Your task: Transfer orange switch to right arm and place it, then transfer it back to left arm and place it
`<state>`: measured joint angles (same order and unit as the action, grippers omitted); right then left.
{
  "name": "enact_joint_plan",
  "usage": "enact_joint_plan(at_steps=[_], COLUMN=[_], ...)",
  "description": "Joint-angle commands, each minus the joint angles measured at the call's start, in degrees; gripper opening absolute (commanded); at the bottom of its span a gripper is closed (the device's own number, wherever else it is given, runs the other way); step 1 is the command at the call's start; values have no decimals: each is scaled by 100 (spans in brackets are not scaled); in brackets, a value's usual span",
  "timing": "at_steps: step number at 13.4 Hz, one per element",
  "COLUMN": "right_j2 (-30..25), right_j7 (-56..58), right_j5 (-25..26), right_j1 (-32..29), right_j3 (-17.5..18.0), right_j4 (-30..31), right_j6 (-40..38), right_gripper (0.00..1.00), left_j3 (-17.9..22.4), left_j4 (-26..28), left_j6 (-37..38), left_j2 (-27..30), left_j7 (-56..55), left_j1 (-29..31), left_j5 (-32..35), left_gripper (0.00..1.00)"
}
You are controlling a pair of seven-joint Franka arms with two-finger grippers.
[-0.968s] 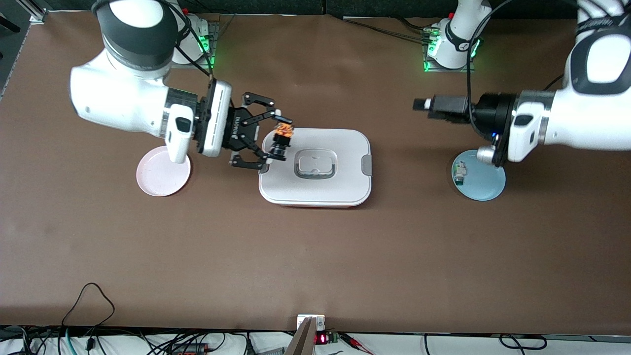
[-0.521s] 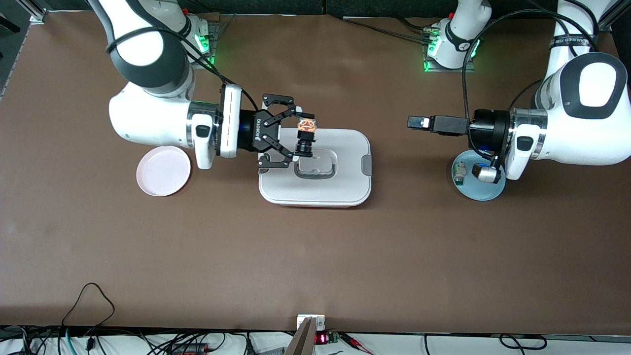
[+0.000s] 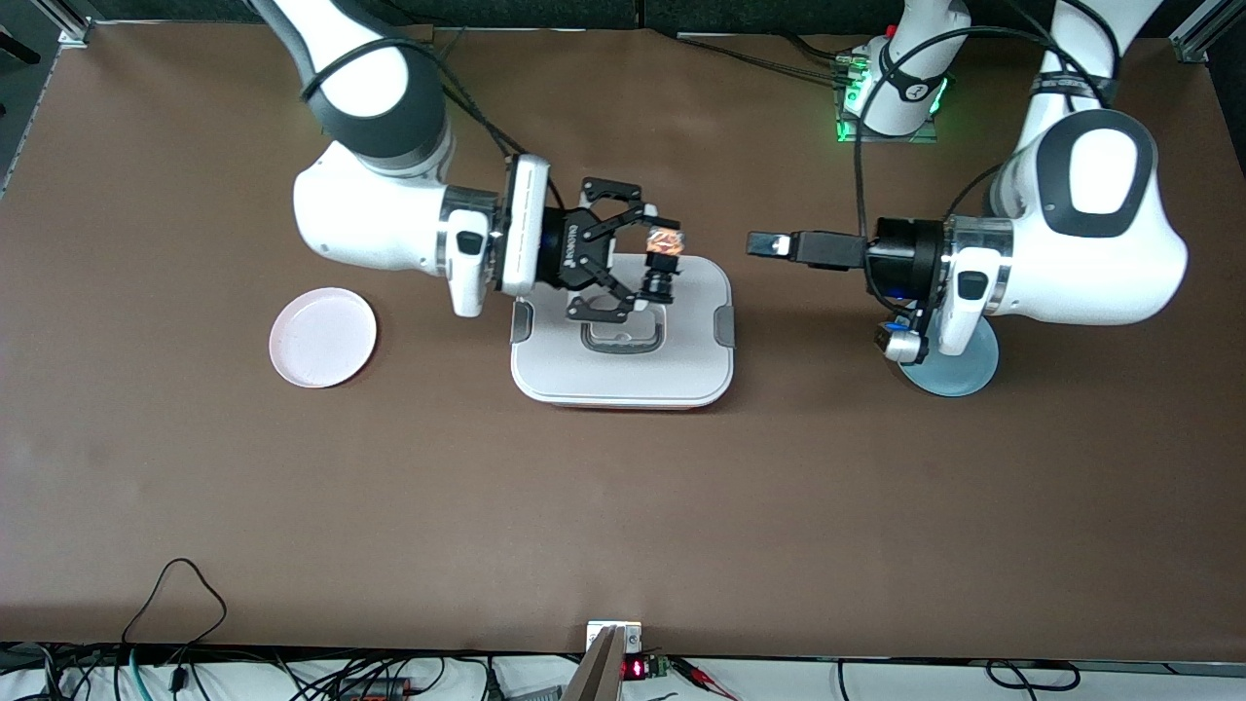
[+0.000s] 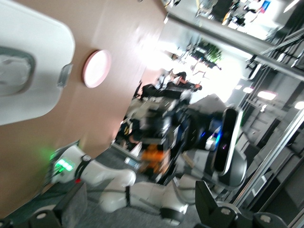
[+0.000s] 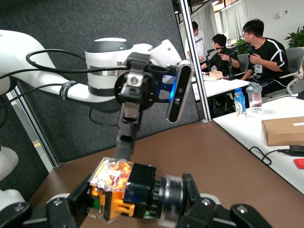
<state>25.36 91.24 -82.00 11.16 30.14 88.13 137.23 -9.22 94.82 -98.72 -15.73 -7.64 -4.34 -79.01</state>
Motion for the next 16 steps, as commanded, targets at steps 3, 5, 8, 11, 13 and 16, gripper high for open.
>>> enact_joint_plan(at_steps=[3, 5, 8, 11, 13, 16], right_j2=[311, 320, 312, 312, 320, 312], right_j7=[60, -71, -71, -80, -106, -107], right_j5=[-167, -158, -158, -158, -158, -158], right_j1=[368, 422, 404, 387, 404, 413], right_j3=[18, 9, 9, 9, 9, 9], right_j4=[-375, -410, -454, -481, -490, -481], right_j6=[505, 594, 576, 576, 585, 594], right_gripper=[24, 24, 24, 24, 24, 24], left_j3=[-299, -308, -308, -308, -308, -317], left_j4=[10, 71, 193, 536, 686, 713], left_j6=[-569, -666, -614, -141, -42, -51], left_j2=[-193, -220, -273, -159, -36, 8], left_j7=[104, 551, 850, 1238, 1239, 1168], left_j1=[-23, -93, -76, 99, 205, 205], left_j5=[-500, -527, -527, -693, -887, -1107], left_gripper=[100, 100, 99, 98, 98, 97])
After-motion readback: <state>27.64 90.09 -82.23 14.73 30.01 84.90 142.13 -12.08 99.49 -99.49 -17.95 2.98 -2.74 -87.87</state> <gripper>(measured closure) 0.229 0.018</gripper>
